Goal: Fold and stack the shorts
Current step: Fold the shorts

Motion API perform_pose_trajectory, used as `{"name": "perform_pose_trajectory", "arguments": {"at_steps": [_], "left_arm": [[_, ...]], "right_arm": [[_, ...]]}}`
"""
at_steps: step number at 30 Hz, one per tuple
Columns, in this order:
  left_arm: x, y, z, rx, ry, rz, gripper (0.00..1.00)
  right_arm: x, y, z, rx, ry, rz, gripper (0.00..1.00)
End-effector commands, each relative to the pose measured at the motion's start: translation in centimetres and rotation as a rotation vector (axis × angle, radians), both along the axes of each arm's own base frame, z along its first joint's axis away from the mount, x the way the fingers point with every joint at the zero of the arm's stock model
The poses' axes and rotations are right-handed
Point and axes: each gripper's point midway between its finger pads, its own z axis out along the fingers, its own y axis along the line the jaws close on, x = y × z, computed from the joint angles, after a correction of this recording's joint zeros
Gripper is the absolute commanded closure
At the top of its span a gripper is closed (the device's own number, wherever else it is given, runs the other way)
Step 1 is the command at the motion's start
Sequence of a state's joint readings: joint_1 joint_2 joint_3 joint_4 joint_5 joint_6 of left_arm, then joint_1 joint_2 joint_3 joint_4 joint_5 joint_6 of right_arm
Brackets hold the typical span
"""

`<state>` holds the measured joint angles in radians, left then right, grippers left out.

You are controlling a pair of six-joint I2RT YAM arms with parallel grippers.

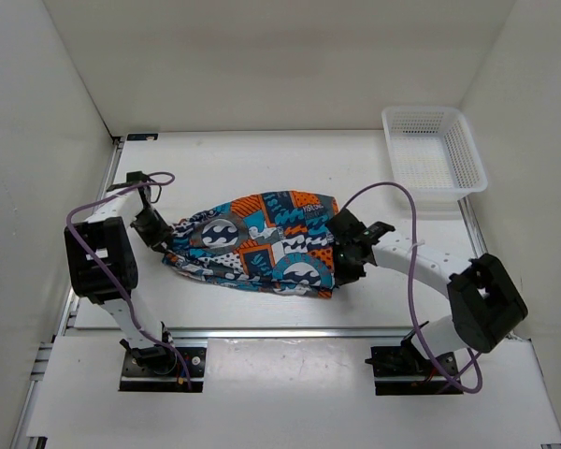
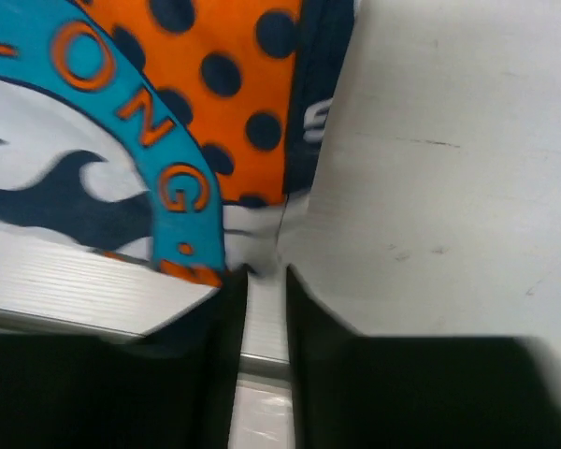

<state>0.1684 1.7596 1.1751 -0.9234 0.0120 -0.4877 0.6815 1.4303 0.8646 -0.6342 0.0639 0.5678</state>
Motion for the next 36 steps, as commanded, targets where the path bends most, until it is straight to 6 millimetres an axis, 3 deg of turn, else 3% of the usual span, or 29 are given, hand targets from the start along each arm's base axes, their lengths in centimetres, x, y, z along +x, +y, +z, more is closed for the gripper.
{"name": "perform_pose_trajectory", "arguments": {"at_steps": [1, 2, 3, 4, 7, 14, 18, 21, 25, 26, 29, 30, 31, 34, 36], "left_arm": [[1.3, 0.8, 1.4, 0.019, -0.065, 0.022, 0.61], [1.1, 0.7, 1.5, 0.020, -0.068, 0.022, 0.27], [1.2, 0.6, 1.9, 0.014, -0.084, 0.020, 0.11], [1.0, 0.5, 2.0, 0.014, -0.086, 0.020, 0.00], [0.0, 0.5, 2.4, 0.007, -0.088, 0.019, 0.00], [-0.9, -0.2, 1.4, -0.071, -0.095, 0.036, 0.00], [-0.5, -0.3, -1.6, -0.092, -0.046, 0.047, 0.08], [0.6, -0.1, -1.6, -0.090, -0.059, 0.057, 0.14], [1.2, 0.1, -2.2, -0.084, -0.050, 0.078, 0.36], [1.5, 0.4, -2.0, -0.071, -0.059, 0.079, 0.48], [1.7, 0.9, -2.3, -0.047, -0.050, 0.082, 0.73], [2.2, 1.2, -1.9, -0.032, -0.063, 0.084, 0.90], [2.0, 1.5, -1.6, -0.018, -0.049, 0.086, 0.90], [3.7, 3.4, 2.5, 0.098, -0.130, 0.081, 0.90], [4.6, 3.7, 6.6, 0.195, -0.195, 0.061, 0.90]], "right_arm": [[-0.4, 0.1, -0.7, -0.015, 0.017, 0.023, 0.67], [-0.4, 0.0, -0.8, -0.017, 0.015, 0.032, 0.51], [0.3, -0.1, -0.5, -0.032, -0.011, 0.023, 0.25], [0.3, -0.5, -0.4, -0.045, -0.021, 0.018, 0.17], [1.7, -0.4, 1.6, -0.052, -0.081, 0.002, 0.04], [3.1, 0.3, 4.0, -0.032, -0.134, -0.007, 0.01], [2.9, 0.2, 4.5, -0.024, -0.144, -0.008, 0.01], [2.7, -0.2, 5.0, -0.027, -0.152, -0.020, 0.00], [2.8, -0.6, 5.6, -0.028, -0.172, -0.036, 0.00], [2.7, -0.8, 5.5, -0.042, -0.169, -0.039, 0.00], [2.5, -0.9, 5.7, -0.038, -0.167, -0.049, 0.00], [2.3, -1.0, 5.9, -0.035, -0.165, -0.059, 0.00], [2.6, -1.0, 6.2, -0.037, -0.179, -0.063, 0.00], [2.6, -1.3, 7.0, -0.035, -0.195, -0.068, 0.00], [2.9, -1.7, 7.6, -0.047, -0.218, -0.088, 0.00]]}}
